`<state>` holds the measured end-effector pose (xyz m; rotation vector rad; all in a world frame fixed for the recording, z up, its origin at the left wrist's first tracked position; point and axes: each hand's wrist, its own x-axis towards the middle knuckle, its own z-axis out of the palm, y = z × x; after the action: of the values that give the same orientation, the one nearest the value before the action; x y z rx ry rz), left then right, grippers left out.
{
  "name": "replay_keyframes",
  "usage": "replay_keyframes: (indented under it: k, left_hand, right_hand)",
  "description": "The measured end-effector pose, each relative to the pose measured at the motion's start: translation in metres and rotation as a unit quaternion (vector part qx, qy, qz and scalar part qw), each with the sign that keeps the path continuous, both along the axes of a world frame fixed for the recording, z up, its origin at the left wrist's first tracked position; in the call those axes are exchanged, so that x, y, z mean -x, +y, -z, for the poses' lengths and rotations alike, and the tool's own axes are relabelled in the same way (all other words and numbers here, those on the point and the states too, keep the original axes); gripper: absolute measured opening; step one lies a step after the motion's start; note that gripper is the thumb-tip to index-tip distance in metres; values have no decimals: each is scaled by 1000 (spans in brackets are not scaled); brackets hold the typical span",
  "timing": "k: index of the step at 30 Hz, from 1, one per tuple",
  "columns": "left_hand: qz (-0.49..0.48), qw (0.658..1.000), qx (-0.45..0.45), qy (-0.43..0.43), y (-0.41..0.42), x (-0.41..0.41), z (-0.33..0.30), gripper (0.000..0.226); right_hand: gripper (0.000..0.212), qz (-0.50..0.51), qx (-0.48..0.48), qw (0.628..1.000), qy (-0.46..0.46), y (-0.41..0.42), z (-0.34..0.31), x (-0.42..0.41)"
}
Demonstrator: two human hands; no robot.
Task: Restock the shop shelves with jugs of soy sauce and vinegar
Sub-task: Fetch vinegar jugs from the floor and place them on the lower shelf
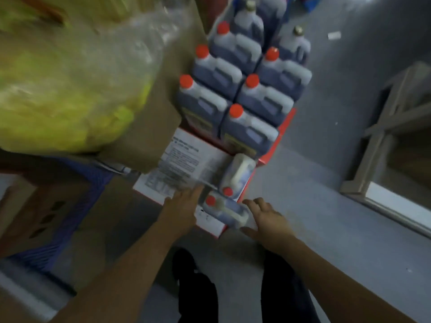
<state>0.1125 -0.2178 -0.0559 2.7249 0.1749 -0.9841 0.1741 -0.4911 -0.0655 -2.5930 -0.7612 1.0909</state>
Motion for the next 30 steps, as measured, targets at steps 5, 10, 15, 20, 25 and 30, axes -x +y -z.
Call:
replay_keyframes:
  k: [5, 10, 15, 20, 25, 30]
  left_hand:
    - [49, 996, 61, 34, 6, -10, 105, 109]
    - [14, 986, 164, 13, 7, -21, 168, 120]
    - [-67, 962, 260, -54, 9, -3, 190, 109]
    - [-127, 939, 314, -67, 20, 15, 149, 107]
    - [-127, 926, 345, -88, 53, 15, 45, 100]
    - [-107, 928, 303, -191, 92, -22, -133, 96]
  right_hand:
    - [106, 35, 17, 999, 9, -11, 94, 40]
    - [117, 130, -60, 990, -1, -15, 145, 58]
    - [97, 207, -119, 971, 32, 1, 155, 52]
    - [92, 217, -151, 963, 47, 9, 116, 54]
    - [97, 183, -230, 955, 41, 24, 21, 41]
    - [98, 82, -302, 950, 12, 68, -124, -30]
